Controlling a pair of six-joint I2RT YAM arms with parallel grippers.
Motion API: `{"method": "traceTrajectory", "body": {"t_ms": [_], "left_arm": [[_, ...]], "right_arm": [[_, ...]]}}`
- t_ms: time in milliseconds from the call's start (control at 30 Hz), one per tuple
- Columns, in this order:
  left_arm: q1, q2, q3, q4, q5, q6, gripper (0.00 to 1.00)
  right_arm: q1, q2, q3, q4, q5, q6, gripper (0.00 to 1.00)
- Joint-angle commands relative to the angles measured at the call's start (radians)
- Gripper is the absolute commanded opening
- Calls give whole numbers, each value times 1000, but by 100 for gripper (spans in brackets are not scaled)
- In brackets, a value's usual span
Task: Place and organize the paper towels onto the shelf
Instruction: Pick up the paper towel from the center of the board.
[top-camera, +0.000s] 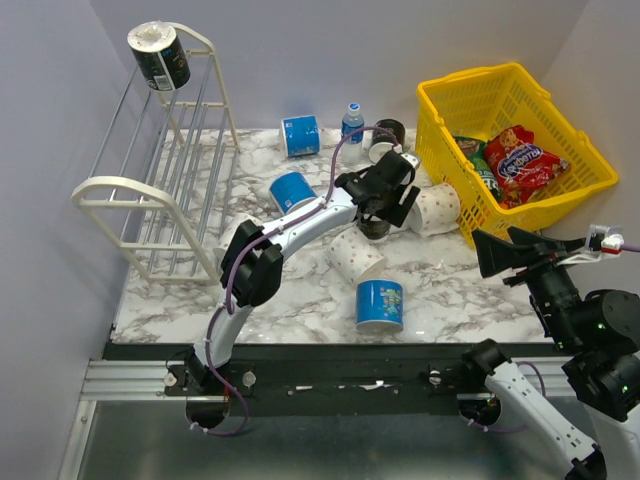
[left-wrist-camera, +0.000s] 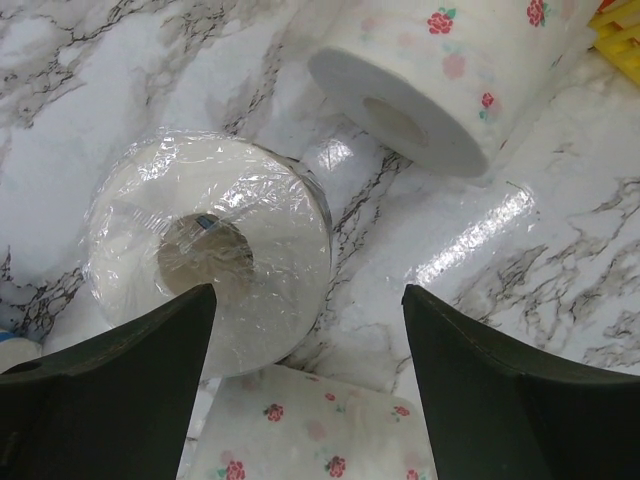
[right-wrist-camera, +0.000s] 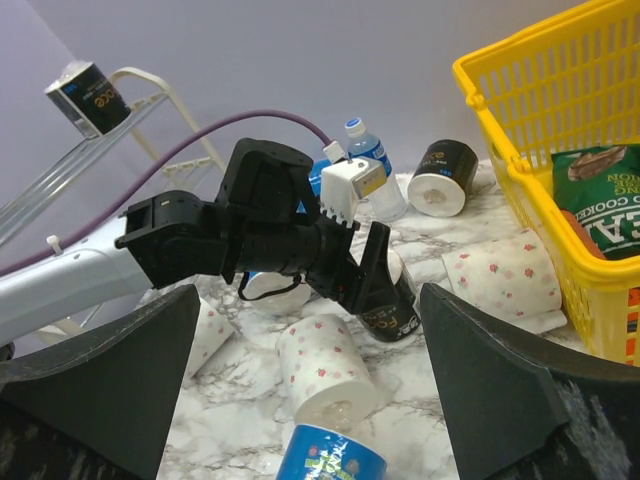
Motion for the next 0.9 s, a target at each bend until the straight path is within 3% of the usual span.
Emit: {"method": "traceTrajectory", "body": {"t_ms": [0, 133, 400, 533, 633, 867], "left_arm": [[1, 21, -34, 70, -23, 28, 83], [1, 19, -72, 118, -14, 31, 77], [1, 47, -88, 120, -64, 37, 75], [1, 51, -96, 126, -77, 40, 66], [1, 44, -100, 132, -95, 40, 52], [-1, -44, -97, 101, -175, 52, 32]], "right_arm": [[1, -16, 23, -16, 19, -15, 100], [1, -16, 18, -16, 17, -14, 100], [-1, -31, 9, -14, 14, -7, 100], [1, -39, 12, -14, 27, -14, 100], [1, -40, 11, -14, 27, -15, 100], [1, -45, 9, -13, 28, -15, 100]]}}
